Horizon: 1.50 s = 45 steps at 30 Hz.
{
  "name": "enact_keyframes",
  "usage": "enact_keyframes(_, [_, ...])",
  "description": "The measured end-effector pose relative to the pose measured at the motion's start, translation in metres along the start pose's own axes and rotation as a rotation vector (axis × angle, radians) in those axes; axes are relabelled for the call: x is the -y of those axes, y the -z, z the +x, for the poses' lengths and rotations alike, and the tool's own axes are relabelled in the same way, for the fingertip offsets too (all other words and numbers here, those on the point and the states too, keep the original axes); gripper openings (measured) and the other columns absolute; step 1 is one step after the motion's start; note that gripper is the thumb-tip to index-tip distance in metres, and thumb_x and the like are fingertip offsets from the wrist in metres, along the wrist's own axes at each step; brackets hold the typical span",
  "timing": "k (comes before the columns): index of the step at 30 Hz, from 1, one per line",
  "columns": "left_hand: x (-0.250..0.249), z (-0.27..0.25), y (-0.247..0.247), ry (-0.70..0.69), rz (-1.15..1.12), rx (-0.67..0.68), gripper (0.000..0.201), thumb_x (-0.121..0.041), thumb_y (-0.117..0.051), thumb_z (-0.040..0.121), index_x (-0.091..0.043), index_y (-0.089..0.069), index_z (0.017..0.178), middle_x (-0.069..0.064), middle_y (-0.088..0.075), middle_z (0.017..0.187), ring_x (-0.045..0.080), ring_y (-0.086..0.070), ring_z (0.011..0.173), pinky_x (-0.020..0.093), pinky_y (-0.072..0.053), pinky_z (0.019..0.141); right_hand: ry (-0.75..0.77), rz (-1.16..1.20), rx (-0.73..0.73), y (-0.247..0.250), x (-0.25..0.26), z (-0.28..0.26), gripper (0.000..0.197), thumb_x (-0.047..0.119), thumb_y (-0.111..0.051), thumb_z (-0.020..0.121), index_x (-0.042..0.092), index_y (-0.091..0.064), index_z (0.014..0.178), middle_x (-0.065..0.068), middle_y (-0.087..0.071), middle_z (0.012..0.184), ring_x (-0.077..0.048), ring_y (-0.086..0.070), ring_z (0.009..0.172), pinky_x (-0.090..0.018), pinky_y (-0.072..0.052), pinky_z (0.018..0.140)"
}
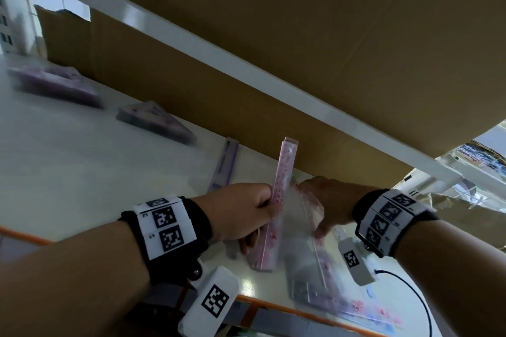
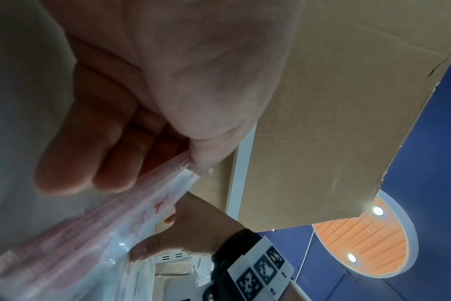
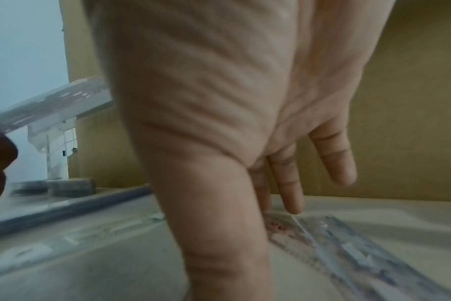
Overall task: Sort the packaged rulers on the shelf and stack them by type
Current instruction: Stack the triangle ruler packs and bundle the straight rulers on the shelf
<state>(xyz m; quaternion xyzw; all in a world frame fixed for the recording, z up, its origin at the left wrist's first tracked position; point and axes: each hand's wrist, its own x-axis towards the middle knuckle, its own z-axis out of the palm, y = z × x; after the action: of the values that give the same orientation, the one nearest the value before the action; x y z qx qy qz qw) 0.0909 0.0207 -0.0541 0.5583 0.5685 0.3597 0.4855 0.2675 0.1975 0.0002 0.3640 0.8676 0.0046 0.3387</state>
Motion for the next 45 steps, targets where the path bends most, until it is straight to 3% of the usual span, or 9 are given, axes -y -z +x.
enact_keyframes(9, [0.0, 0.002, 0.001, 0.004, 0.024, -0.013, 0.018, -0.049, -0.048, 0.098, -0.035, -0.056, 0.089, 0.006, -0.071, 0.068, 0.022, -0.068, 0.053, 0.034, -0.057, 0.047, -0.038, 0.105, -0.044, -0.004, -0.006, -0.008, 0.087, 0.052, -0.089, 0.058, 0.031, -0.043, 0.129, 0.013, -0.041, 0.118, -0.011, -0.046, 0.1, -0.028, -0.043, 0.086])
enact_keyframes(13, [0.001, 0.002, 0.001, -0.029, 0.058, -0.027, 0.018, -0.048, -0.048, 0.098, -0.036, -0.056, 0.088, 0.004, -0.072, 0.069, 0.018, -0.068, 0.053, 0.026, -0.053, 0.045, 0.005, 0.334, -0.126, 0.002, -0.017, -0.012, 0.053, 0.038, -0.088, 0.068, 0.032, -0.052, 0.106, 0.019, -0.054, 0.101, -0.011, -0.057, 0.097, -0.03, -0.047, 0.084])
enact_keyframes(16, [0.001, 0.002, -0.001, -0.028, 0.041, -0.026, 0.019, -0.046, -0.048, 0.099, -0.034, -0.056, 0.087, 0.003, -0.07, 0.064, 0.016, -0.066, 0.049, 0.021, -0.049, 0.042, 0.093, 0.654, -0.217, 0.004, -0.03, -0.023, 0.03, 0.019, -0.083, 0.071, 0.019, -0.06, 0.091, 0.001, -0.072, 0.092, -0.025, -0.068, 0.093, -0.04, -0.053, 0.087])
enact_keyframes(19, [0.001, 0.002, 0.0, -0.03, 0.053, -0.014, 0.019, -0.046, -0.047, 0.099, -0.033, -0.055, 0.088, 0.002, -0.07, 0.063, 0.015, -0.065, 0.049, 0.021, -0.05, 0.044, 0.157, 1.031, -0.305, 0.01, -0.036, -0.038, 0.026, 0.003, -0.076, 0.079, 0.002, -0.059, 0.099, -0.015, -0.074, 0.087, -0.029, -0.072, 0.08, -0.04, -0.059, 0.077])
enact_keyframes(22, [0.001, 0.001, 0.001, -0.062, 0.073, -0.005, 0.018, -0.046, -0.047, 0.099, -0.033, -0.055, 0.088, 0.003, -0.071, 0.064, 0.015, -0.066, 0.049, 0.022, -0.05, 0.047, 0.218, 1.248, -0.437, 0.025, -0.038, -0.053, 0.035, 0.005, -0.075, 0.076, 0.008, -0.061, 0.108, -0.016, -0.075, 0.089, -0.024, -0.072, 0.074, -0.027, -0.057, 0.062])
enact_keyframes(27, [0.0, 0.0, 0.001, -0.074, 0.106, -0.002, 0.02, -0.047, -0.046, 0.099, -0.031, -0.056, 0.093, 0.003, -0.071, 0.065, 0.016, -0.066, 0.051, 0.022, -0.052, 0.049, 0.37, 1.47, -0.633, 0.05, -0.022, -0.072, 0.015, 0.014, -0.075, 0.07, 0.019, -0.072, 0.084, -0.011, -0.072, 0.081, -0.017, -0.07, 0.069, -0.022, -0.055, 0.054])
enact_keyframes(37, [-0.001, -0.002, 0.003, -0.107, 0.037, -0.039, 0.02, -0.029, -0.039, 0.104, -0.034, -0.057, 0.099, 0.006, -0.068, 0.069, 0.022, -0.06, 0.054, 0.029, -0.051, 0.052, 0.297, 1.252, -0.652, 0.05, 0.034, -0.056, 0.008, 0.008, -0.064, 0.093, 0.013, -0.059, 0.089, -0.008, -0.074, 0.082, -0.022, -0.072, 0.077, -0.033, -0.059, 0.067])
enact_keyframes(40, [-0.001, -0.002, 0.003, -0.132, 0.002, -0.071, 0.021, -0.034, -0.038, 0.105, -0.031, -0.057, 0.096, 0.003, -0.062, 0.061, 0.019, -0.053, 0.05, 0.028, -0.046, 0.049, 0.264, 1.251, -0.621, 0.052, 0.036, -0.061, 0.007, 0.009, -0.063, 0.094, 0.012, -0.056, 0.094, -0.017, -0.073, 0.086, -0.028, -0.073, 0.081, -0.037, -0.061, 0.07])
enact_keyframes(45, [-0.004, -0.006, 0.004, -0.164, 0.029, -0.083, 0.025, -0.041, -0.036, 0.104, -0.028, -0.056, 0.095, -0.002, -0.057, 0.058, 0.012, -0.047, 0.049, 0.025, -0.042, 0.049, 0.248, 1.154, -0.682, 0.053, 0.04, -0.07, 0.01, 0.005, -0.057, 0.096, 0.015, -0.055, 0.094, -0.006, -0.074, 0.083, -0.024, -0.074, 0.08, -0.038, -0.062, 0.07])
